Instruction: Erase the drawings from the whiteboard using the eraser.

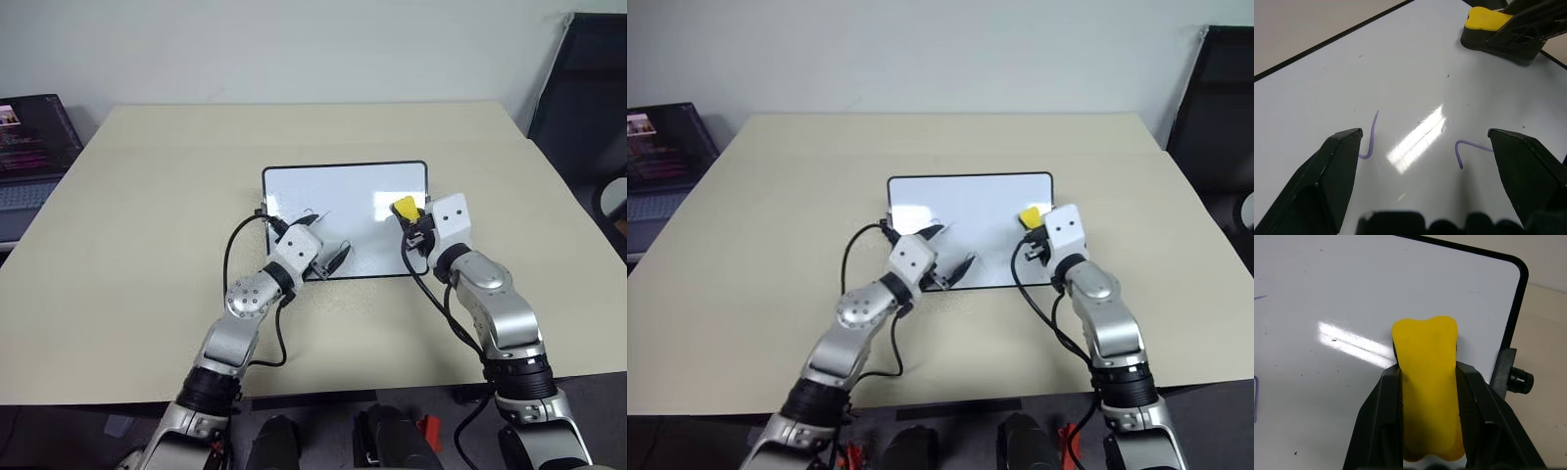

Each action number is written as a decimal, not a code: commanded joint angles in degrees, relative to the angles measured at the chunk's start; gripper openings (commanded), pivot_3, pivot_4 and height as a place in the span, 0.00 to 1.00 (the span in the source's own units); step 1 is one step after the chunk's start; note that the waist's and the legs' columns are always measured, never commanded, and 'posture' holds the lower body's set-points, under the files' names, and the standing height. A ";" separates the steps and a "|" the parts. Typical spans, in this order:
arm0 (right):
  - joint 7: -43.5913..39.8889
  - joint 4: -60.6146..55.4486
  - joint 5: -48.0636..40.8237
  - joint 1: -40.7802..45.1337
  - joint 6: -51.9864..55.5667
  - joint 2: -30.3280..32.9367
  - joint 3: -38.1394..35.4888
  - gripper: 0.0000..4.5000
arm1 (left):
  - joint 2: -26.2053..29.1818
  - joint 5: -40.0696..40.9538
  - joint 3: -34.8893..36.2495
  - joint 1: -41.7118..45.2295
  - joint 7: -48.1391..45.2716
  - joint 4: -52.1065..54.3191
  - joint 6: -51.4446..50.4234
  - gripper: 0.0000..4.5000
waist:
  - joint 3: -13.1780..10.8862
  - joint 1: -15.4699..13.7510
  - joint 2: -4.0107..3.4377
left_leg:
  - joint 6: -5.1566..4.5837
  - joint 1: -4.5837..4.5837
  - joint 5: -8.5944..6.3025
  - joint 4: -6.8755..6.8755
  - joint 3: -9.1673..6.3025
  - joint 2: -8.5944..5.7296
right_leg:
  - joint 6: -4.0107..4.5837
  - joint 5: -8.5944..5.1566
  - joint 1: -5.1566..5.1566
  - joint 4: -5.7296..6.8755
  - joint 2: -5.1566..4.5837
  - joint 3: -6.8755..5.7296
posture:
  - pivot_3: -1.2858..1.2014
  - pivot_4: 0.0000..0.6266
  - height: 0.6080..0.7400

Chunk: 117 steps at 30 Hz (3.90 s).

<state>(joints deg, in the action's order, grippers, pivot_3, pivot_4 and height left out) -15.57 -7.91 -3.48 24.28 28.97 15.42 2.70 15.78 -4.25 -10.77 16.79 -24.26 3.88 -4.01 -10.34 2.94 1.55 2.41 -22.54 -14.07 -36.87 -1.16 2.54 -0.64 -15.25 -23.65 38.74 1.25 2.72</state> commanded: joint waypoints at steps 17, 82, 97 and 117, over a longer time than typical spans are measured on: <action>-3.46 -0.09 3.28 2.40 -8.89 -2.46 8.01 0.24 | 0.93 0.44 0.62 -11.56 -0.28 8.62 -2.90 1.00 | -0.01 -0.21 -0.02 | 0.00 -0.13 0.00 -0.03 -0.05 -0.01 | 0.02 -0.01 -0.11 0.01 -0.01 -0.06 | 0.52 0.24 1.00; -12.59 13.83 13.95 7.82 -10.00 5.46 13.67 0.24 | 1.84 0.88 2.11 -5.01 -3.03 0.30 0.46 1.00 | 0.04 -0.90 0.07 | -0.28 0.71 0.20 -0.12 0.11 -0.10 | -0.01 0.09 0.47 0.19 -0.09 -0.11 | 0.52 0.24 1.00; -8.66 11.42 10.20 13.59 -14.39 -3.06 9.85 0.24 | 2.66 -2.58 5.45 -1.70 4.21 -1.46 3.09 1.00 | 0.02 -1.01 0.05 | -0.28 -0.18 0.19 -0.01 0.00 -0.13 | -0.01 0.10 -0.25 0.15 -0.21 -0.12 | 0.52 0.24 1.00; -10.61 23.54 15.99 17.98 -17.15 -6.65 18.06 0.24 | 2.77 -2.46 5.17 -1.82 4.34 -0.97 3.03 1.00 | 0.04 -1.08 0.06 | -0.28 -0.32 0.19 -0.02 -0.07 -0.07 | 0.05 0.13 -0.38 0.20 -0.28 -0.14 | 0.52 0.24 1.00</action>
<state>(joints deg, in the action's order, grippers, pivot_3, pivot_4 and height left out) -24.85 17.82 12.27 44.33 10.66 9.40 18.74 18.71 -6.87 -5.97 15.12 -20.47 0.19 -1.67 -10.30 1.86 1.61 2.13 -22.85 -13.89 -36.89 -1.25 2.48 -0.59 -15.12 -24.03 38.94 0.98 2.59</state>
